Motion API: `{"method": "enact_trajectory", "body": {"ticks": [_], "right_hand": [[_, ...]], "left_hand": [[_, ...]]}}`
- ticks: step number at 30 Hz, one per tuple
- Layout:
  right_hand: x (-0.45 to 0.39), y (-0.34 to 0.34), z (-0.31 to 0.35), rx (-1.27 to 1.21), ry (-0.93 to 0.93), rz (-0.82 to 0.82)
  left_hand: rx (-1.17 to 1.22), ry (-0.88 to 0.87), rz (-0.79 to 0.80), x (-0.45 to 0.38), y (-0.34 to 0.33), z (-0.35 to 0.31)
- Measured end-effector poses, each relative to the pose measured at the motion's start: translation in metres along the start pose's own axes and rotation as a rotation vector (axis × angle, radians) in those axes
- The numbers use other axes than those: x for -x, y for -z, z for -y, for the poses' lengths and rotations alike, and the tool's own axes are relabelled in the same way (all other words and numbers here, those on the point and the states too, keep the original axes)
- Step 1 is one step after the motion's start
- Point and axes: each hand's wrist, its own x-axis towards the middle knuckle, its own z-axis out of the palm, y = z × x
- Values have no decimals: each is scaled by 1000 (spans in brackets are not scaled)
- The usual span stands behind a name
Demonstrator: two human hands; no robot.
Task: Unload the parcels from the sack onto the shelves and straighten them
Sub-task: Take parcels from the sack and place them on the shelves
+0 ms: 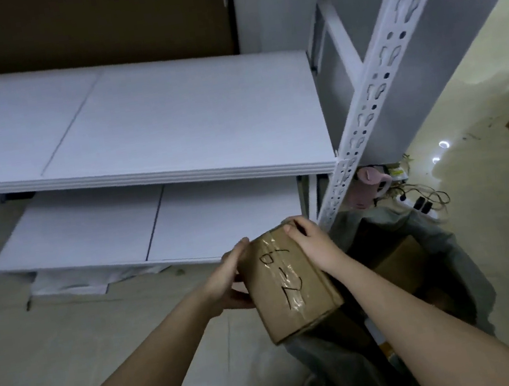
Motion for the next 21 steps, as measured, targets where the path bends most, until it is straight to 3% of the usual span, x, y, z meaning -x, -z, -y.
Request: {"method": "enact_trajectory", "body": {"ticks": [3, 6, 13, 15, 18, 21], "right_hand": [[0, -34, 39, 72, 126, 95], [7, -77, 84, 164, 251, 188], [26, -164, 184, 57, 433, 220], [28, -185, 208, 161, 503, 125], [27, -204, 238, 397, 359, -141], [30, -216, 262, 352, 51, -122]], "left_hand": [[215, 142, 33, 15, 50, 1], [327, 136, 116, 34, 100, 15], [506, -165, -22, 81, 187, 38], [563, -247, -44, 93, 212, 39], [657, -360, -88, 110, 247, 38], [679, -530, -121, 125, 278, 34]]}}
